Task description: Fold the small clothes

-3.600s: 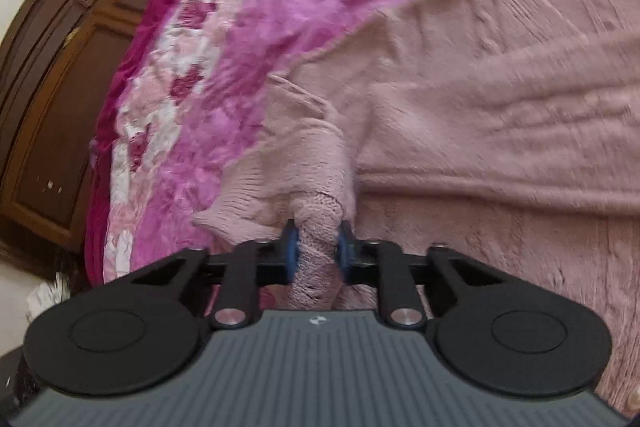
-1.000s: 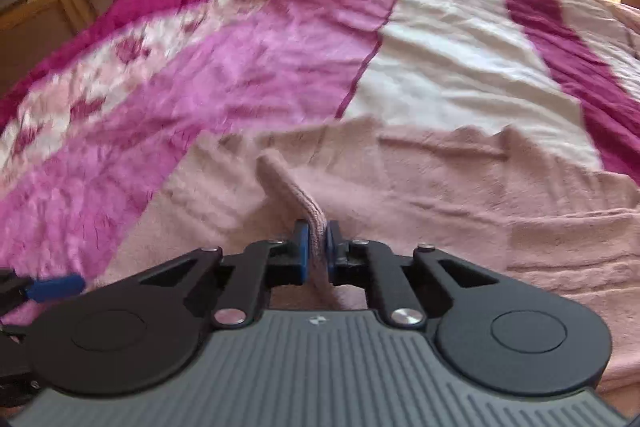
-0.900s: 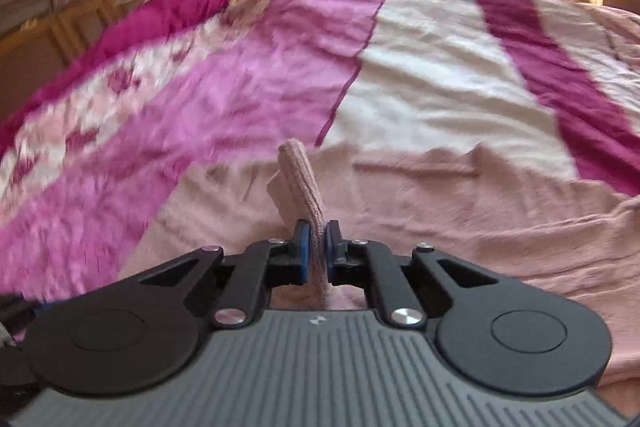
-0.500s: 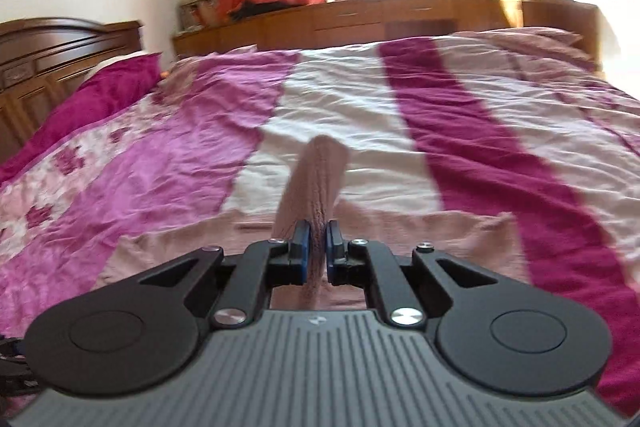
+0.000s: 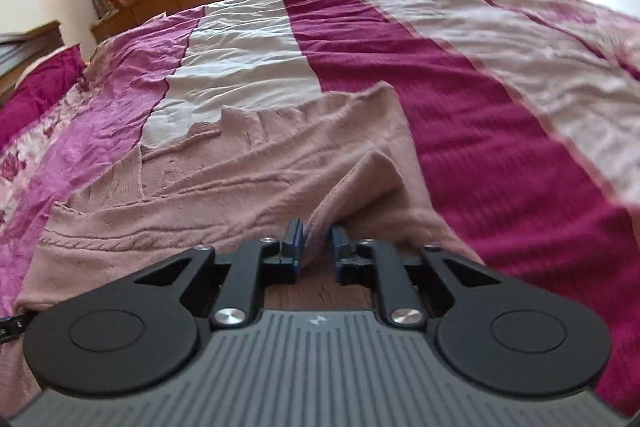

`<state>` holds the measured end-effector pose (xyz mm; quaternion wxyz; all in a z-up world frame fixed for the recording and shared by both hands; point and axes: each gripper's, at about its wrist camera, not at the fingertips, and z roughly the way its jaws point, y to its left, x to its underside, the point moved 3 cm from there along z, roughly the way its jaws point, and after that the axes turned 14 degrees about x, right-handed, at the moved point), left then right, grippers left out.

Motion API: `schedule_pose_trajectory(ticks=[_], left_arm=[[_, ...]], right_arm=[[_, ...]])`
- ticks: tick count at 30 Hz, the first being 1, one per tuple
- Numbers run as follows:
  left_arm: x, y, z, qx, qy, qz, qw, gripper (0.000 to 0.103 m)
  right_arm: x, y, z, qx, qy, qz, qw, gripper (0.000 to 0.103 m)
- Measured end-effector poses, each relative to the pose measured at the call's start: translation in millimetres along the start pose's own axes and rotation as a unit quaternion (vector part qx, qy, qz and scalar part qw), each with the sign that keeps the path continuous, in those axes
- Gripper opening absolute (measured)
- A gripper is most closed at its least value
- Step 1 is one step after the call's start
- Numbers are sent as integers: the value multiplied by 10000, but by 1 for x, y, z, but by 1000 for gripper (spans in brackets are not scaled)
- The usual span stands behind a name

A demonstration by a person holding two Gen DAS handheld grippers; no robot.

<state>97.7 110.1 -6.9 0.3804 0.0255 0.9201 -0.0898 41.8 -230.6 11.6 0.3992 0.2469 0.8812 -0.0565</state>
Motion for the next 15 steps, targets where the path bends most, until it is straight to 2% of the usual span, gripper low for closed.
schedule_pose_trajectory(ticks=[1, 2, 5, 10, 13, 15], left_arm=[[0, 0, 0, -10, -1, 4, 10000, 64], [1, 0, 0, -16, -4, 7, 10000, 64], [1, -1, 0, -33, -10, 21, 10000, 64], [2, -2, -1, -66, -8, 44, 10000, 65], [2, -2, -1, -80, -10, 57, 10000, 65], [2, -3, -1, -90, -10, 73, 9999, 65]], right_arm=[[2, -3, -3, 59, -1, 41, 10000, 38], [3, -7, -6, 79, -13, 89, 9999, 40], [1, -12, -16, 27, -115, 261, 9996, 40], [-16, 0, -24, -156, -487, 153, 9986, 41], [-18, 11, -16, -281, -536, -55, 9981, 50], [-15, 16, -5, -200, -419, -184, 9988, 51]])
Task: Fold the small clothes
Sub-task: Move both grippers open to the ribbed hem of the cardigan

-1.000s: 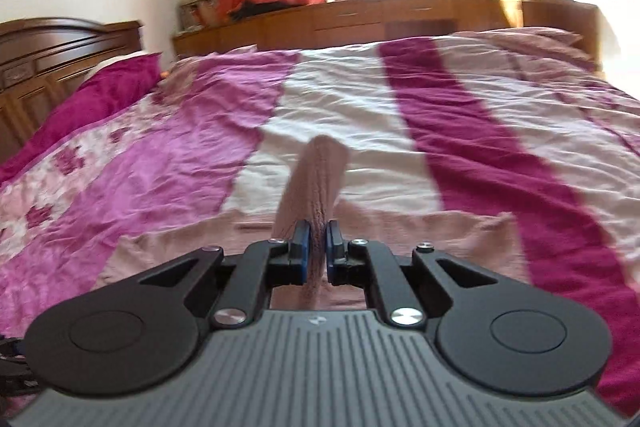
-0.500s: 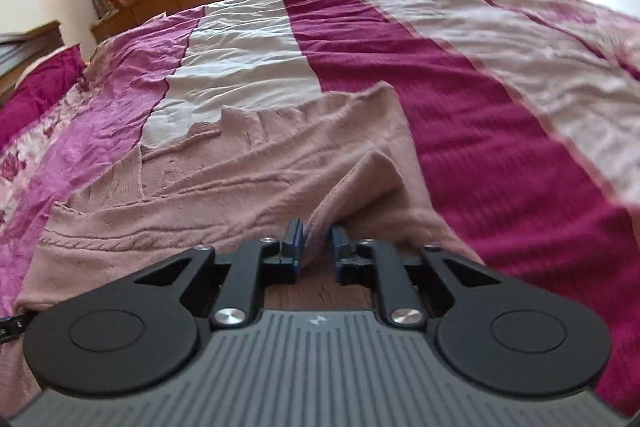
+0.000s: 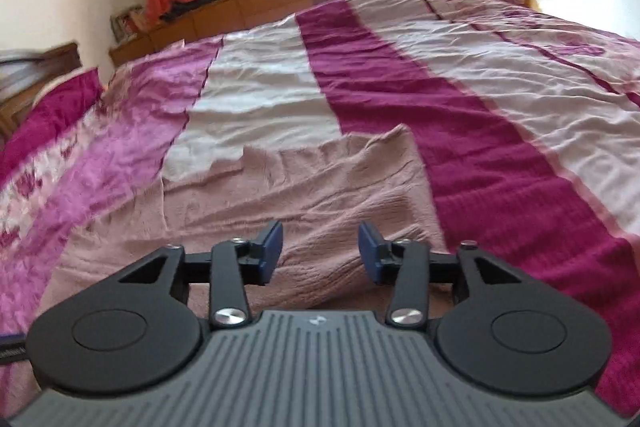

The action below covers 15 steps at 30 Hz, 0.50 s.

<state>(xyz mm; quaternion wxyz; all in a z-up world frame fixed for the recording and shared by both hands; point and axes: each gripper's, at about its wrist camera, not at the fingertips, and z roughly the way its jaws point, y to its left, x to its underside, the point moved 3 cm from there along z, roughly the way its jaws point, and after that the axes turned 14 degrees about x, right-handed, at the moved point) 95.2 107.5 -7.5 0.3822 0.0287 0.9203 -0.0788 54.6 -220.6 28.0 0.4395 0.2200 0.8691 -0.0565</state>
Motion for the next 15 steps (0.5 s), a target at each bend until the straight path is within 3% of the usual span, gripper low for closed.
schedule_pose_trajectory(ticks=[8, 15], left_arm=[[-1, 0, -8, -59, 44, 31, 10000, 65], [-2, 11, -34, -324, -119, -140, 9993, 66]], right_arm=[[14, -10, 9, 36, 146, 36, 9999, 52], [16, -22, -16, -486, 340, 333, 9977, 67]])
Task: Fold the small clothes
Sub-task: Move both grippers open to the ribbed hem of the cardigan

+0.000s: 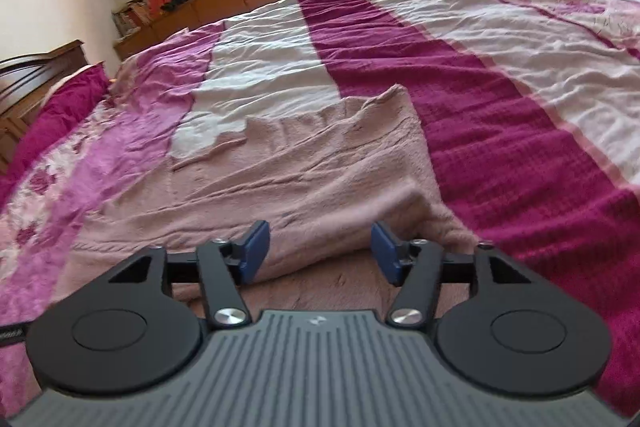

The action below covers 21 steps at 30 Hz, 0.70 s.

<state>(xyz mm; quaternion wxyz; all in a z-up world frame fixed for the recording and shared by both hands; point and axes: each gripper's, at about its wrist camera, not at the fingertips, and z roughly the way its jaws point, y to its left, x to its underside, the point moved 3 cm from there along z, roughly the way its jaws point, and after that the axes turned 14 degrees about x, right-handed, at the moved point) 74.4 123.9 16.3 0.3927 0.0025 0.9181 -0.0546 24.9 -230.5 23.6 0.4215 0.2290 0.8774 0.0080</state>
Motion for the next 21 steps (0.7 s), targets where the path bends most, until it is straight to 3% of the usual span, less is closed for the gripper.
schedule_pose_trajectory(ticks=[8, 11, 13, 16, 21], left_arm=[[-1, 18, -37, -380, -57, 125, 9992, 66], [2, 22, -51, -336, -38, 177, 9993, 66], [6, 24, -59, -182, 5, 84, 9998, 66], [15, 25, -66, 377, 135, -167, 9991, 66], [29, 22, -75, 948, 366, -475, 9937, 66]], right_arm=[[8, -4, -46, -585, 169, -297, 9977, 80], [12, -7, -61, -730, 223, -404, 9963, 82], [14, -9, -68, -795, 312, -444, 9954, 82], [18, -14, -77, -802, 393, -519, 9947, 82], [28, -25, -81, -484, 608, -755, 9941, 88]])
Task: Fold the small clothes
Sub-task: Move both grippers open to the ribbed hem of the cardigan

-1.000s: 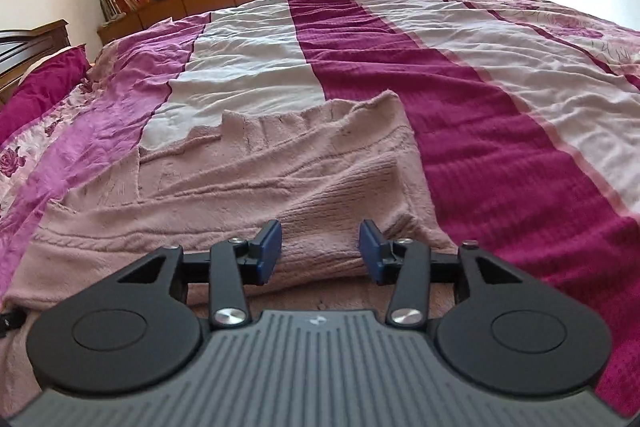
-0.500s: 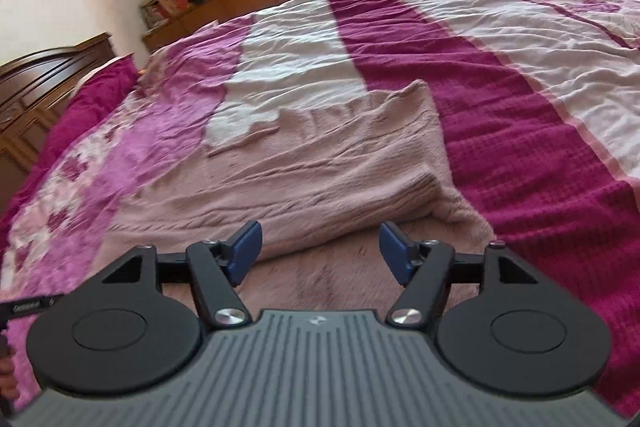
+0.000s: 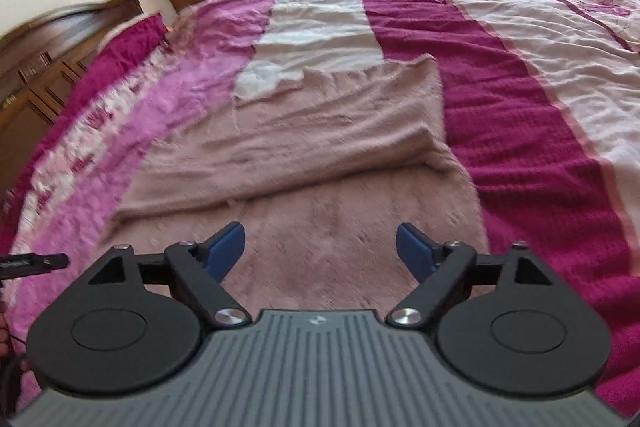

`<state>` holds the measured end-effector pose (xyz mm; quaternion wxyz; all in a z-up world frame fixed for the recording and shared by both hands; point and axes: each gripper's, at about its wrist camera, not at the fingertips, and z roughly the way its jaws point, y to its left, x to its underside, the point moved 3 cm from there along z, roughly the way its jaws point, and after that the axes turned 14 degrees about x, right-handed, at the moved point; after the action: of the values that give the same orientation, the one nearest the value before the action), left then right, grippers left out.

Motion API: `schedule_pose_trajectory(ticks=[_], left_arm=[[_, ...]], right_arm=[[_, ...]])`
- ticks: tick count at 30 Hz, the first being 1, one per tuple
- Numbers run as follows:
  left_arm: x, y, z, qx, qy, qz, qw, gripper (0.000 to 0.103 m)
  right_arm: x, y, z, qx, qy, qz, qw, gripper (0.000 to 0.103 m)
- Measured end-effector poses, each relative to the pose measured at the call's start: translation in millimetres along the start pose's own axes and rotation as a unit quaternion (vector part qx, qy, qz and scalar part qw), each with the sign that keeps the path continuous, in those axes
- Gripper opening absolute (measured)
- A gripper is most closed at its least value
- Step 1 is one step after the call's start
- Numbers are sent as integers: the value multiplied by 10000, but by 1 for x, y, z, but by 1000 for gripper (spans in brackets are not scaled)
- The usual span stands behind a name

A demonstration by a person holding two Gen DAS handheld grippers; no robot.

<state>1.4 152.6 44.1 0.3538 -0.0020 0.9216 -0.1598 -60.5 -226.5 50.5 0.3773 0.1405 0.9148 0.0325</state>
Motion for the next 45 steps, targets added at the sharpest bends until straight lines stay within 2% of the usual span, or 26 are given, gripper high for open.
schedule_pose_trajectory(ticks=[4, 7, 12, 16, 22, 27, 29, 35, 37, 40, 45], left_arm=[[10, 1, 3, 304, 271, -188, 9990, 66], [17, -1, 6, 346, 419, -237, 9982, 66], [31, -7, 9, 349, 578, -107, 9977, 68], [46, -12, 17, 348, 792, 61, 9962, 69], [53, -20, 21, 381, 874, 301, 9950, 75], [52, -22, 23, 395, 984, 363, 9937, 76], [51, -22, 23, 458, 1042, 355, 9929, 76], [58, -28, 26, 563, 1392, 665, 9864, 79], [62, -31, 26, 604, 1468, 751, 9845, 79], [68, -32, 25, 652, 1385, 840, 9846, 79], [66, -26, 26, 784, 1210, 575, 9879, 82]], right_arm=[[6, -9, -2, 31, 279, -85, 9996, 89], [9, -15, -4, 189, 476, -223, 9984, 89], [11, -37, -14, 196, 555, -104, 9982, 89], [9, -62, -17, 595, 665, 65, 9960, 89], [16, -90, -17, 754, 935, 101, 9927, 89], [27, -95, 0, 548, 1566, -156, 9860, 89], [30, -88, 2, 542, 1646, -523, 9835, 90], [39, -69, 9, 23, 2011, -1285, 9711, 92], [42, -64, 13, 3, 2004, -1490, 9683, 93], [44, -61, 17, -86, 1956, -1459, 9697, 94], [46, -65, 20, -222, 1809, -1332, 9742, 95]])
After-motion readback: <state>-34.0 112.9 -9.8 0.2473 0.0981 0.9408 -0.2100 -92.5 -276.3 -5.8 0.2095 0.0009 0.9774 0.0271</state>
